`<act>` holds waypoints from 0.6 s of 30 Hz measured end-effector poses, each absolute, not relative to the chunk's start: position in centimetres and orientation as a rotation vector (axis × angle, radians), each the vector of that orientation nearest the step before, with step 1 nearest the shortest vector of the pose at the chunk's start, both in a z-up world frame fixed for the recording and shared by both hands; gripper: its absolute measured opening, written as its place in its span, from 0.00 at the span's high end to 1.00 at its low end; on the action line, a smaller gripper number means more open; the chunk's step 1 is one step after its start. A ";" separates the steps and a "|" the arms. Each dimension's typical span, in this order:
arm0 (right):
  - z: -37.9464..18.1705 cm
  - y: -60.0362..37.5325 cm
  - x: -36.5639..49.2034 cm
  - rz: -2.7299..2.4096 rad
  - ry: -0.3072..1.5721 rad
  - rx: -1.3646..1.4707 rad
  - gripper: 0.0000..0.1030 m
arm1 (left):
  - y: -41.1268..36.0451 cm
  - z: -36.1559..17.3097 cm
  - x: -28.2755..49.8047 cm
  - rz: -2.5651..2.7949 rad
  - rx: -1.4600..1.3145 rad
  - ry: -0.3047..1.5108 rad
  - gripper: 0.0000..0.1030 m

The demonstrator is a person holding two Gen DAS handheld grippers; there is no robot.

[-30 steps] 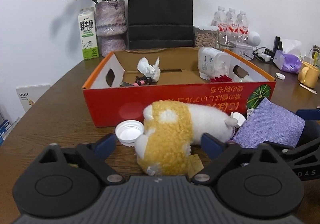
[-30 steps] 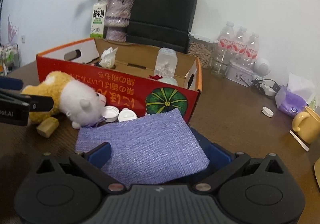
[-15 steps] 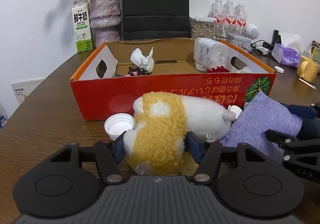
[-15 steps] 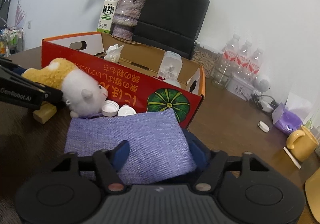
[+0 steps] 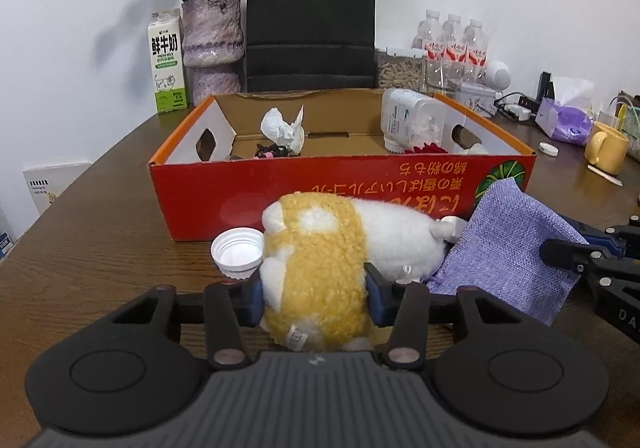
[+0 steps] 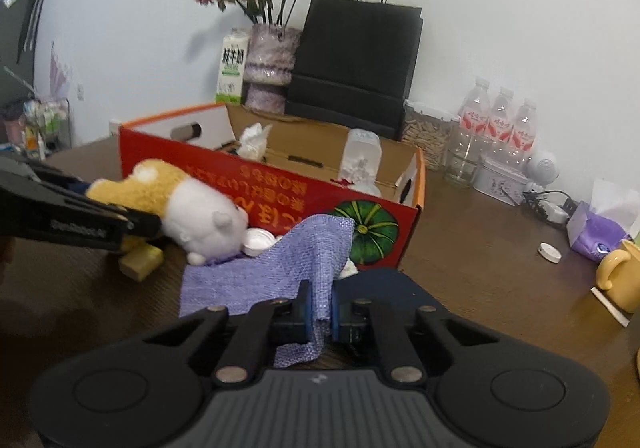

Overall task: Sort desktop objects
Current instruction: 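Grasp the purple cloth pouch with the right gripper while the left grasps the plush toy, then carry the pouch with the right gripper into the box while the left drops the plush toy there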

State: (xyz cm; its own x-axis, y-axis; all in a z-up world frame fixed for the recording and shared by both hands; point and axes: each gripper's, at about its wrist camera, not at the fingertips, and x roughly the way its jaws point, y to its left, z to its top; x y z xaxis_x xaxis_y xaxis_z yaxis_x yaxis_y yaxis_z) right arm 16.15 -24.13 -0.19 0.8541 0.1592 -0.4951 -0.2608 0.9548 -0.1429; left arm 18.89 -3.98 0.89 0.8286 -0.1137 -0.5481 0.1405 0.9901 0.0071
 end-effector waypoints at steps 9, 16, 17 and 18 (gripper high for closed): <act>3.1 -24.7 14.4 0.263 0.398 -0.113 0.93 | -3.2 3.9 16.8 -0.153 0.033 0.457 0.54; 7.8 -24.2 15.1 0.304 0.274 -0.072 0.93 | -2.5 8.2 17.3 -0.155 0.020 0.319 0.54; 8.5 -24.0 15.5 0.309 0.253 -0.067 0.93 | -2.4 8.8 17.6 -0.151 0.017 0.302 0.54; 9.2 -23.8 15.9 0.317 0.236 -0.063 0.93 | -2.3 9.2 17.9 -0.148 0.015 0.289 0.54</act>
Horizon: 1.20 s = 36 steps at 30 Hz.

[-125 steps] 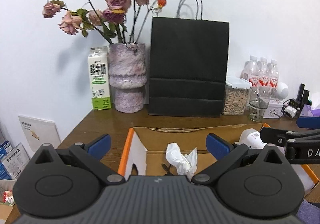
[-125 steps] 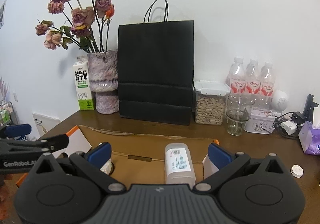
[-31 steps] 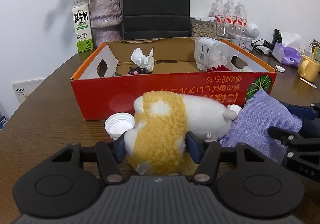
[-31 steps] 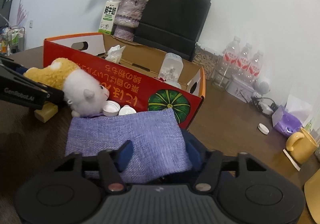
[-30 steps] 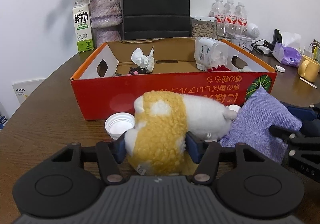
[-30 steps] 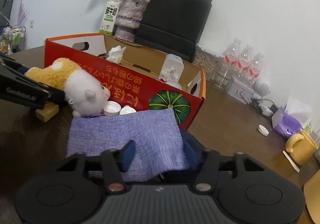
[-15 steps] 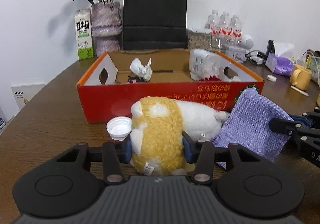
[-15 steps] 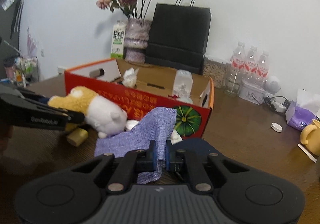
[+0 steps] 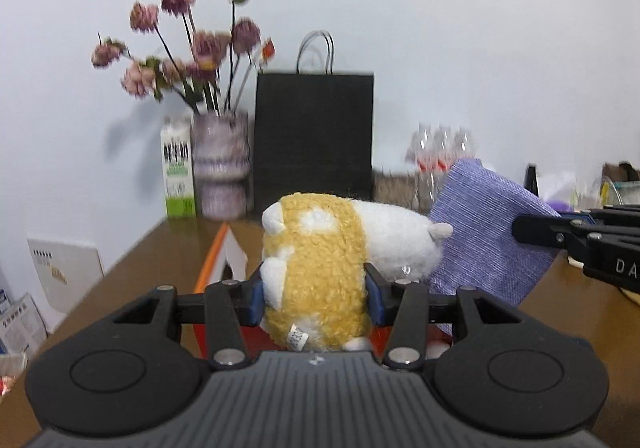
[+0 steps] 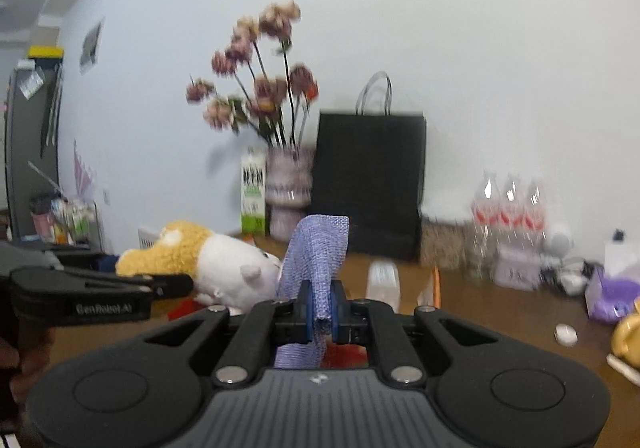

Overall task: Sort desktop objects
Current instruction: 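Carry the pouch with the right gripper into the box while the left drops the plush toy there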

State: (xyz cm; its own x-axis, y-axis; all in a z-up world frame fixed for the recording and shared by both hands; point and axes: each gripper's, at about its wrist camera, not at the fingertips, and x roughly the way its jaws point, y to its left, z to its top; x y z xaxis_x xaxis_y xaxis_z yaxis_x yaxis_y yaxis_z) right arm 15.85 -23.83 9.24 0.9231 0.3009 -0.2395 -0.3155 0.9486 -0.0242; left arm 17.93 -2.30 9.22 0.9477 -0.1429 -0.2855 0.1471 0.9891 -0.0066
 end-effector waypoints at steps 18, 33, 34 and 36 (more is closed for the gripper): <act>4.8 -21.0 33.1 0.254 0.454 0.119 0.93 | -1.5 5.2 31.7 -0.077 -0.040 0.416 0.54; 1.2 -20.4 34.0 0.212 0.532 0.002 0.76 | -1.8 2.5 32.3 -0.118 0.040 0.468 0.51; 1.3 -20.3 33.8 0.210 0.528 -0.005 0.64 | -1.8 2.5 32.1 -0.114 0.039 0.456 0.49; 1.5 -20.1 33.3 0.196 0.514 -0.022 0.33 | -1.7 2.9 31.7 -0.096 0.045 0.431 0.33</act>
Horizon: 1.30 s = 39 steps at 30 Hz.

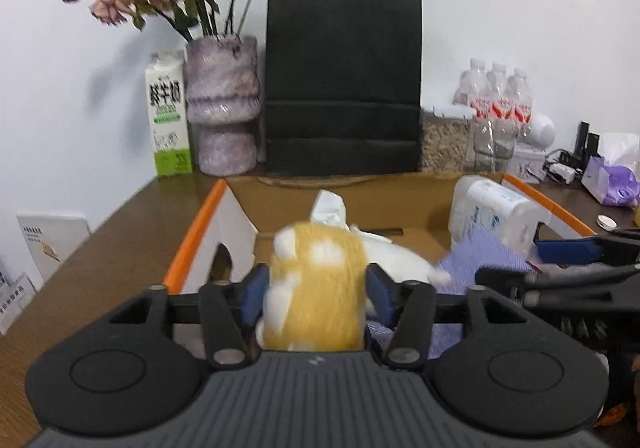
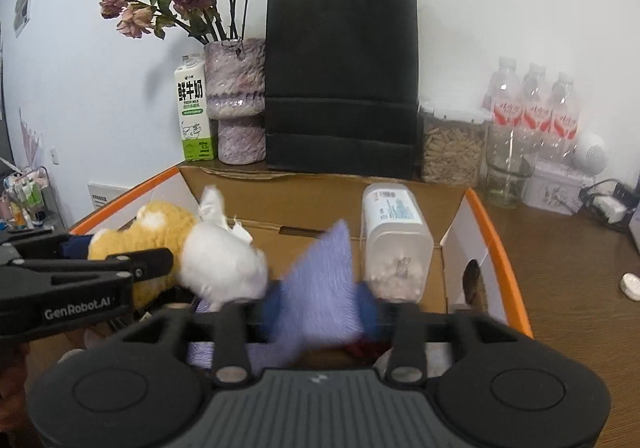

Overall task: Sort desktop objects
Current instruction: 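Carry the pouch with the right gripper into the box while the left drops the plush toy there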

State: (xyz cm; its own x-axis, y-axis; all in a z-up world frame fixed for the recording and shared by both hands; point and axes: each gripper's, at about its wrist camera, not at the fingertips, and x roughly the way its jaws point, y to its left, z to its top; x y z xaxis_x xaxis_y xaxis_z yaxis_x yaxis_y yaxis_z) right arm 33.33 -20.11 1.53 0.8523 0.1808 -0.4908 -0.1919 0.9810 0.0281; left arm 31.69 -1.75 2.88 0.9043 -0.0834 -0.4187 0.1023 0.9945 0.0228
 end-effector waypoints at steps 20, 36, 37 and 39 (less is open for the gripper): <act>3.7 -19.1 30.5 0.165 0.398 -0.104 0.00 | -0.8 5.3 29.3 0.007 0.015 0.309 0.00; 6.9 -21.9 26.4 0.130 0.358 -0.074 0.00 | -0.8 8.7 25.7 -0.022 0.026 0.251 0.00; 7.1 -22.2 26.1 0.127 0.361 -0.072 0.00 | -0.8 8.8 25.4 -0.026 0.028 0.255 0.00; 7.3 -23.3 25.3 0.119 0.366 -0.070 0.00 | -0.8 8.9 24.7 -0.028 0.029 0.266 0.00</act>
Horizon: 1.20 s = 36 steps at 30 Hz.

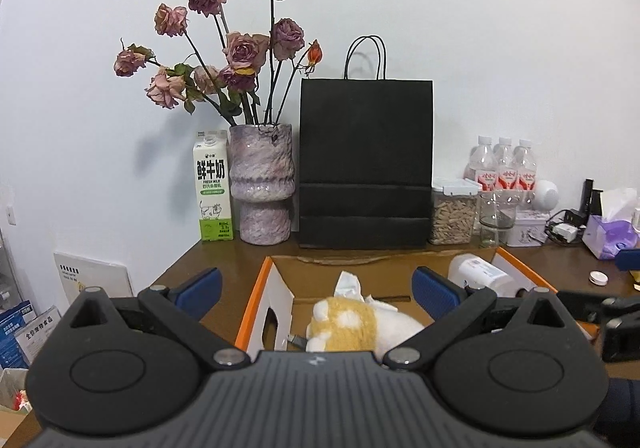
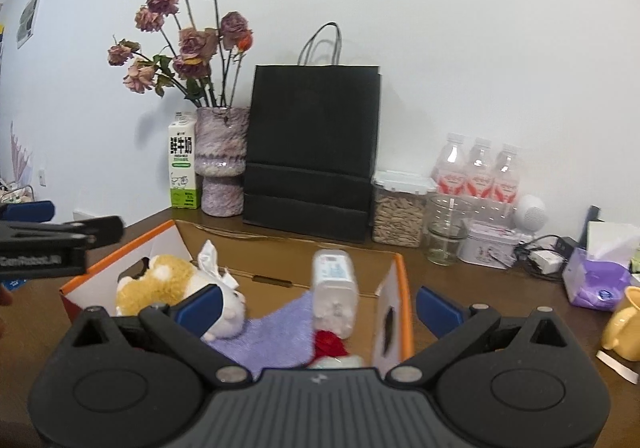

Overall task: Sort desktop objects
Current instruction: 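Carry the pouch with the right gripper into the box while the left drops the plush toy there, then withdraw both grippers from the box and move the right gripper onto the navy case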

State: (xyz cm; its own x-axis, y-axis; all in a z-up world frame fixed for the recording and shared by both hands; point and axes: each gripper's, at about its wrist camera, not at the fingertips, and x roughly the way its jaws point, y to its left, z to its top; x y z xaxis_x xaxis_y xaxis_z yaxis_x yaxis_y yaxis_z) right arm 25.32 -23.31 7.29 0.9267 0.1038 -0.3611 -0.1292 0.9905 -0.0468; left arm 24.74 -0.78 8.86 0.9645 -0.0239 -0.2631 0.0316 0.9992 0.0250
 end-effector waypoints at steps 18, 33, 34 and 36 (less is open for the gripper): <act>2.0 -29.8 19.7 0.155 0.602 -0.190 0.00 | -1.5 4.5 19.5 -0.058 0.039 0.481 0.00; -1.0 -32.3 22.3 0.311 0.739 -0.117 0.16 | -4.7 0.8 17.8 -0.105 0.008 0.658 0.00; -1.0 -32.3 22.2 0.322 0.736 -0.099 0.19 | -4.8 0.8 17.8 -0.109 0.006 0.661 0.00; -1.1 -32.1 22.0 0.318 0.727 -0.111 0.22 | -5.1 0.7 17.8 -0.115 0.008 0.660 0.00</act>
